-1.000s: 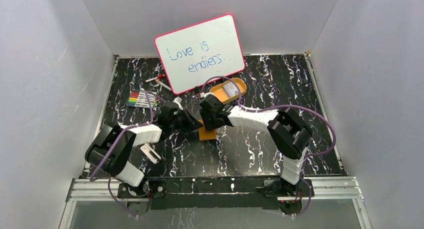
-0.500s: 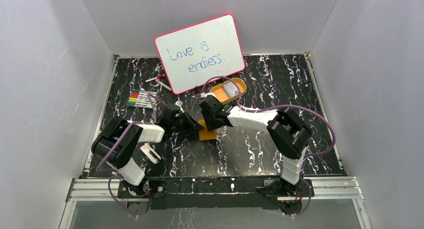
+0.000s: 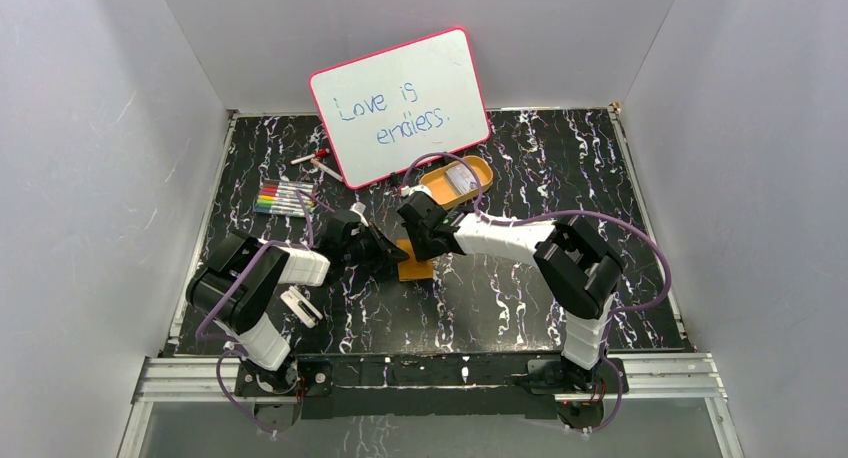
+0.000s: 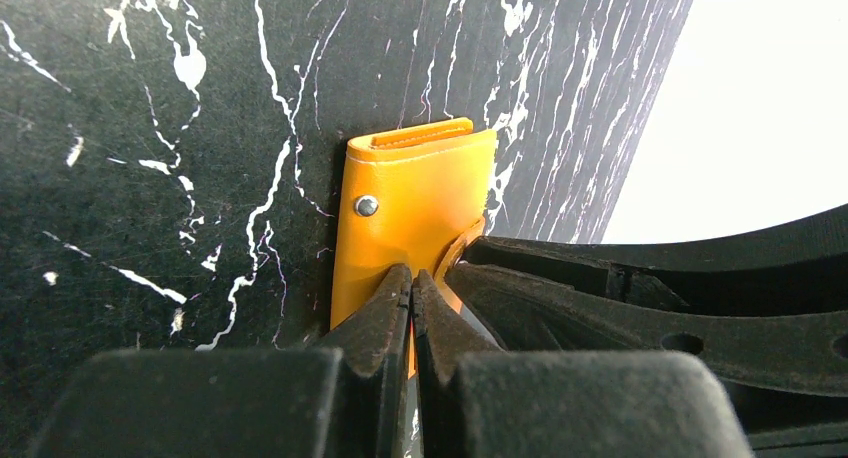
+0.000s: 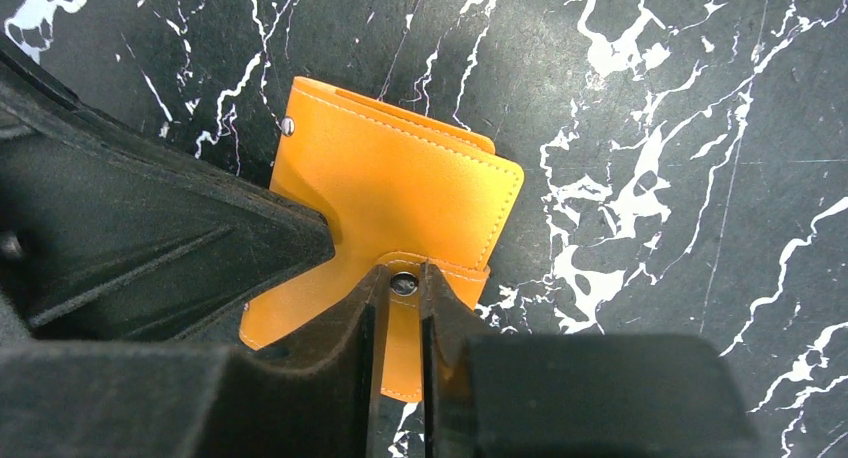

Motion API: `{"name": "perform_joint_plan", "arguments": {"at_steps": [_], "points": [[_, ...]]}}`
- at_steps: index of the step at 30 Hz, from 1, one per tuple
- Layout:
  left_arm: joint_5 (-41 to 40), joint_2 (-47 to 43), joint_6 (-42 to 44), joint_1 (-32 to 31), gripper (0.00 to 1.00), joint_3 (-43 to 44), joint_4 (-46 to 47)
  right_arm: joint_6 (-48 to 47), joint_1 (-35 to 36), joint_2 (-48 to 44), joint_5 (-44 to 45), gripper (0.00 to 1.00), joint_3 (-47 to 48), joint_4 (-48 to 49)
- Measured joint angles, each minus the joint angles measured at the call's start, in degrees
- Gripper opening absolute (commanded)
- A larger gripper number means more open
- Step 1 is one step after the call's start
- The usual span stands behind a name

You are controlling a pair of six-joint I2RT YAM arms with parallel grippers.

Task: Put the credit cards into the card holder
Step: Open the card holder at the center of the board.

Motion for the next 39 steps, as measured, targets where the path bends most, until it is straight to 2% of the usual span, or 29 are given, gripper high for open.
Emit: {"name": "perform_joint_plan", "arguments": {"at_steps": [2, 8, 24, 30, 39], "points": [[-0.02, 0.02, -0.02, -0.02, 0.00, -0.11, 0.20, 0.24, 0.31, -0.07, 0.24, 0.40, -0.02, -0.17], [-0.24, 0.04, -0.20, -0.02, 0.00, -0.44, 0.66, 0.02, 2.36, -1.01, 2.86, 0.50, -0.17, -1.92], [-0.39, 0.44, -0.46, -0.11, 0.00, -0.85, 1.99, -1.46, 4.24, 2.08, 8.72, 0.49, 2.91, -6.64], [-0.37, 0.74, -0.66, -0.11, 0.00, -1.09, 2.75, -2.51, 5.62, 2.95, 11.80, 0.54, 4.04, -7.52], [-0.31, 0.90, -0.74, -0.11, 0.00, -1.14, 3.15, -3.89, 6.34, 4.20, 14.51, 0.55, 5.79, -8.24]]}}
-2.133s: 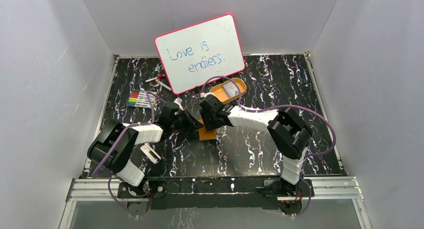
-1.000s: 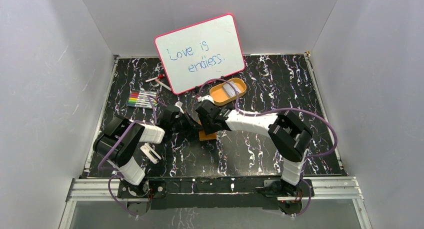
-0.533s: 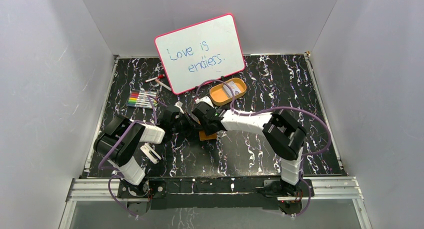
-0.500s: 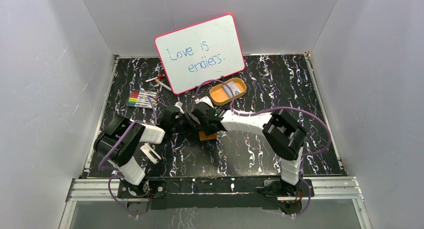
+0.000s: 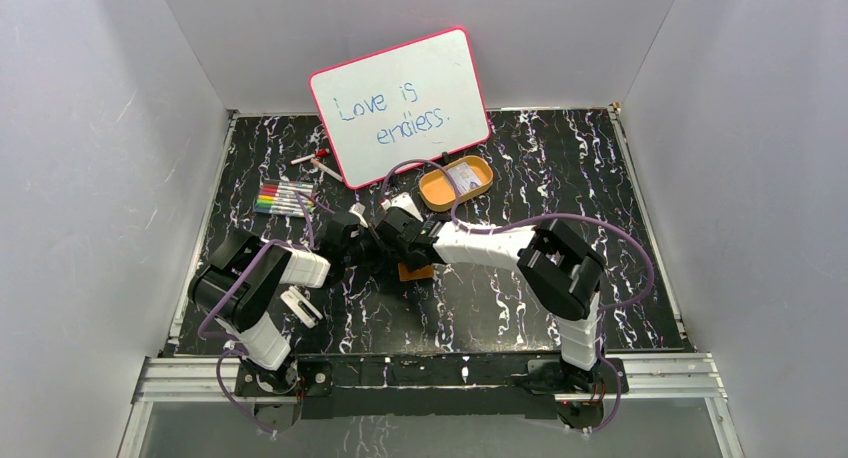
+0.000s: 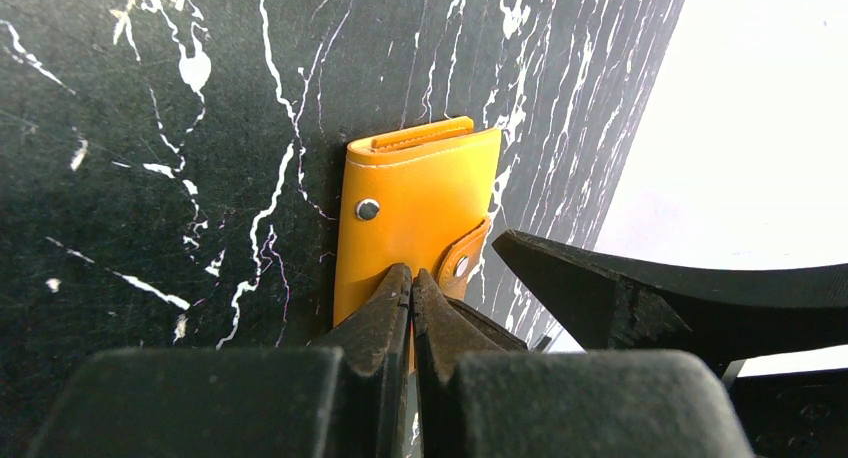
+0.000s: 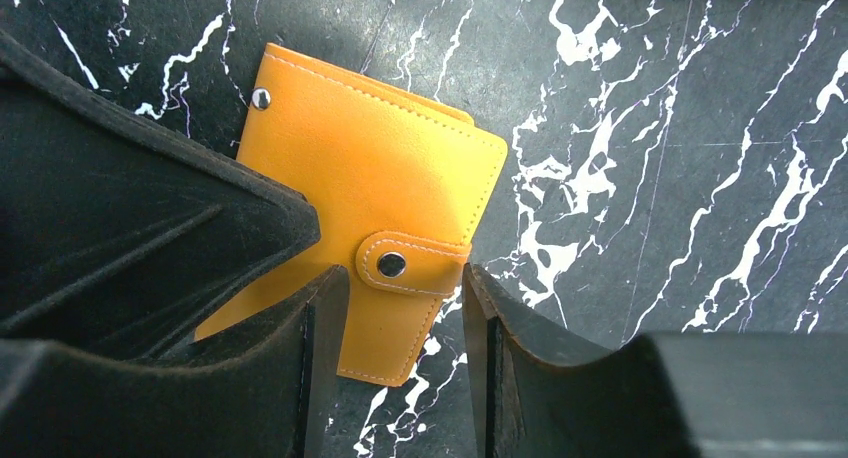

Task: Put the credit cards into the card holder
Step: Open the card holder at the center of the board.

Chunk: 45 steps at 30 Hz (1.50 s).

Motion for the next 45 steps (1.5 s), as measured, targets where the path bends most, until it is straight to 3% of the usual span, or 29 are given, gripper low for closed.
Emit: {"name": "perform_joint_plan", "arguments": {"at_steps": [5, 25, 28, 32, 45], "points": [[0.09, 0.13, -0.13, 0.02, 0.00, -0.22, 0.46, -0.20, 0.00, 0.11, 0.68, 0.56, 0.11, 0.50], [0.11, 0.83, -0.74, 0.02, 0.00, -0.61, 2.40, -0.48, 0.44, 1.66, 2.56, 0.22, 0.94, 2.51], [0.11, 0.85, -0.76, 0.02, 0.00, -0.66, 2.56, -0.48, 0.44, 1.68, 2.97, 0.16, 0.92, 2.54], [0.11, 0.85, -0.76, 0.00, 0.00, -0.70, 2.58, -0.46, 0.46, 1.68, 3.30, 0.00, 0.83, 2.64], [-0.13, 0.85, -0.70, 0.00, 0.00, -0.42, 1.77, 0.66, 0.42, 0.85, 3.76, 0.00, -0.22, 3.32]]}}
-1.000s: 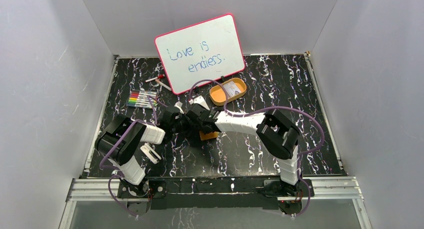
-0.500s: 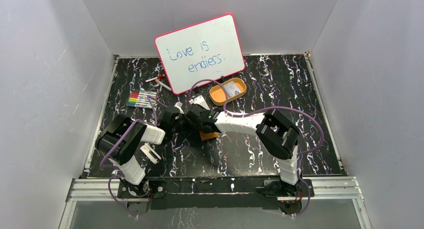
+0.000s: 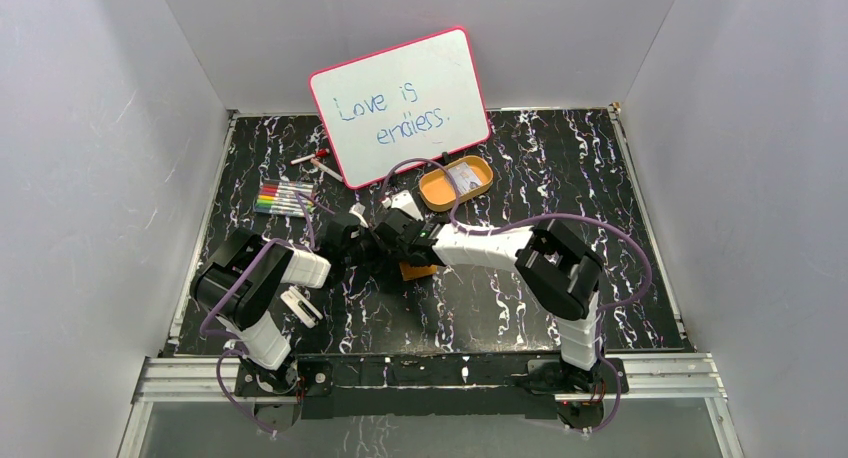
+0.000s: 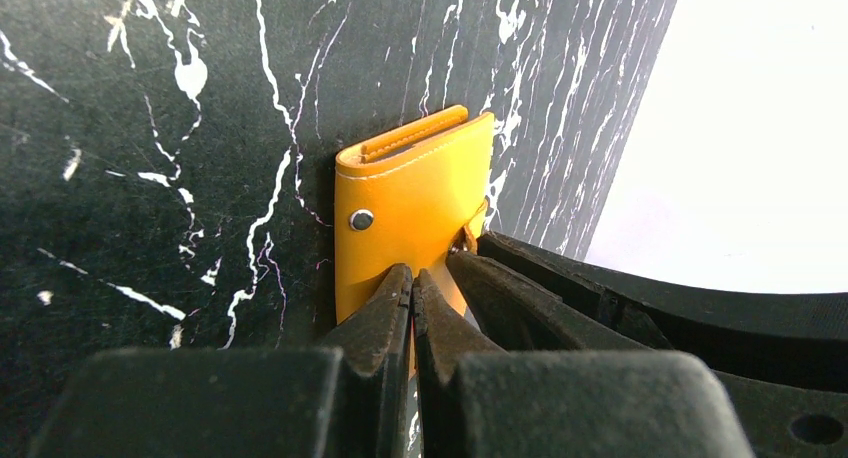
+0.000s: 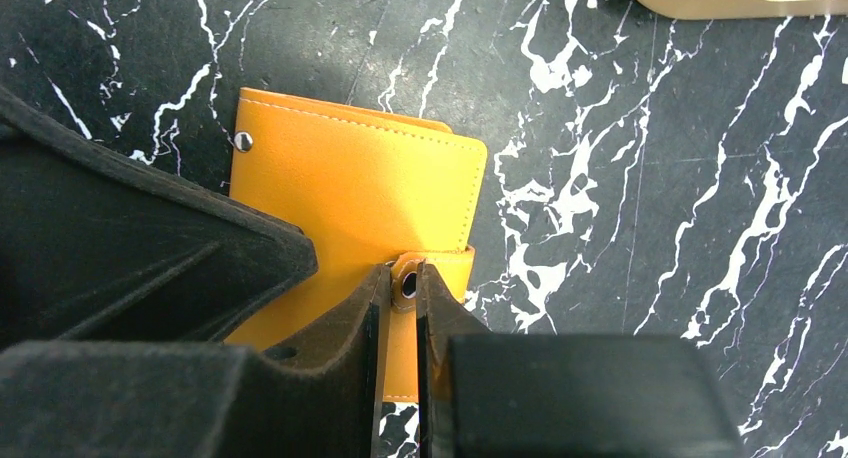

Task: Put the credit cards into the card holder
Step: Open the card holder at the center of the board.

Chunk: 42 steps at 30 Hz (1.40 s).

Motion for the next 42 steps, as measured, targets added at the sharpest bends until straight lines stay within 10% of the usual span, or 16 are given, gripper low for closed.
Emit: {"name": "perform_joint_plan", "arguments": {"at_steps": [24, 34, 42], "points": [[0.37, 0.04, 1.18, -0.13, 0.01, 2.01, -3.56, 5.62, -5.16, -12.35, -3.72, 0.00, -10.91, -0.20], [1.20, -4.90, 3.89, -1.49, 0.54, 4.04, -9.94, 6.67, -6.86, -23.28, -11.82, 0.00, -15.17, 1.20], [-5.57, -21.51, 7.78, -1.66, 0.64, 4.74, -26.45, 5.05, -7.13, -29.86, -20.37, 0.00, -15.37, 3.89]]}}
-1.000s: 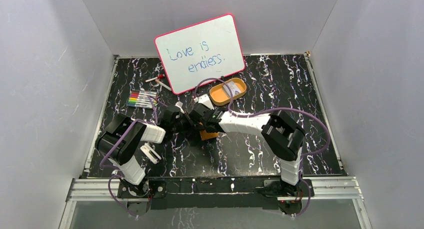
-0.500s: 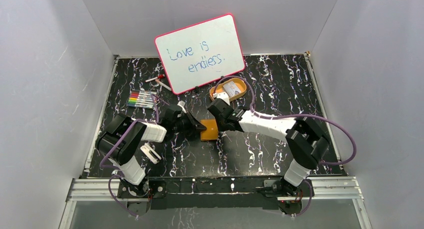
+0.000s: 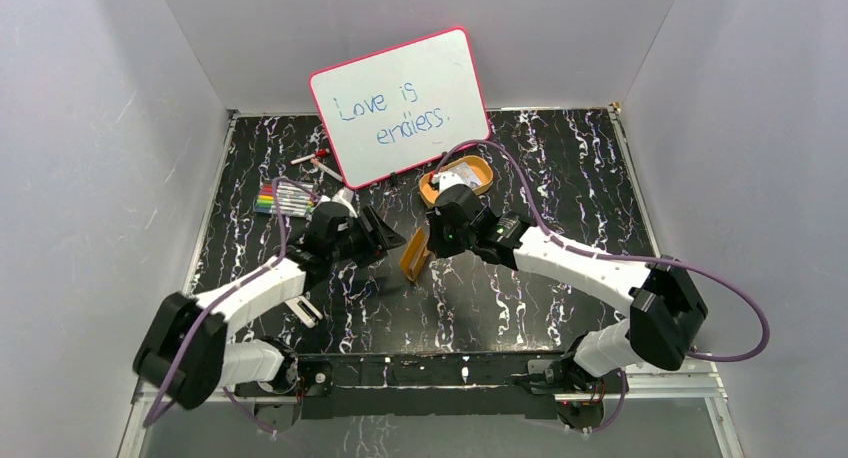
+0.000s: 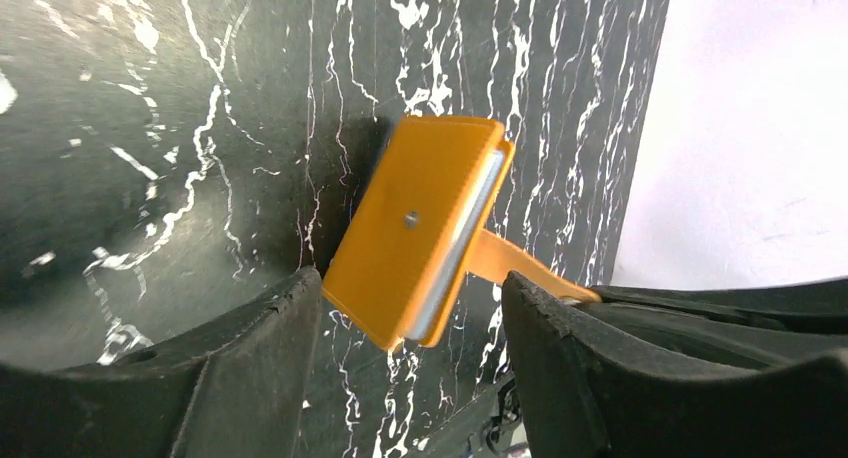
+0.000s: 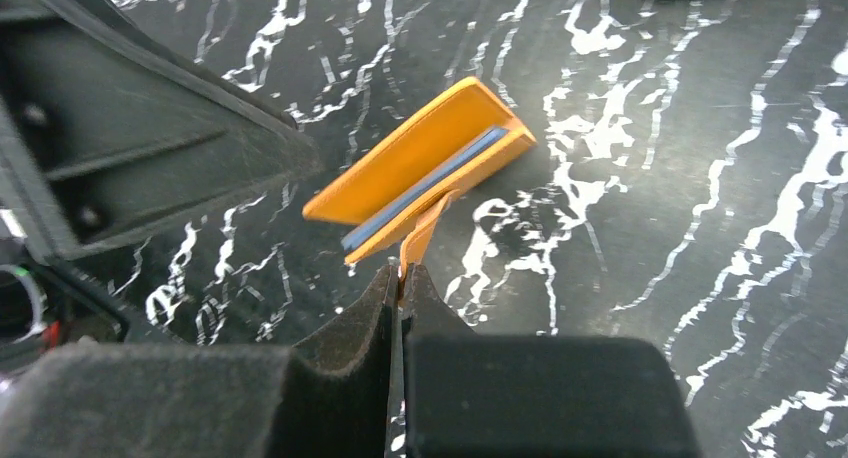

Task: Put the credit cards into the card holder
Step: Open the card holder at the center of the board.

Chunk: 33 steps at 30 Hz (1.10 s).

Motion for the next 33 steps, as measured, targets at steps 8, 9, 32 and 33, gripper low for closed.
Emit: {"name": "perform_joint_plan", "arguments": {"at_steps": [8, 9, 32, 33], "points": [[-8.98, -15.08, 3.56, -0.02, 0.59, 0.00, -11.82, 0.35, 0.04, 2.16, -7.08, 0.00, -0.20, 4.55], [-9.55, -15.30, 4.07, -0.02, 0.58, 0.00, -12.70, 0.31, 0.04, 2.60, -7.15, 0.00, -0.22, 4.68], [-6.60, -2.10, 8.31, -0.02, 0.46, -0.09, -9.18, 4.33, -2.21, -6.69, 10.34, 0.00, -14.95, -5.44], [-6.43, -1.92, 8.31, -0.02, 0.46, -0.13, -8.92, 4.70, -2.62, -6.69, 10.58, 0.00, -15.63, -5.77]]}}
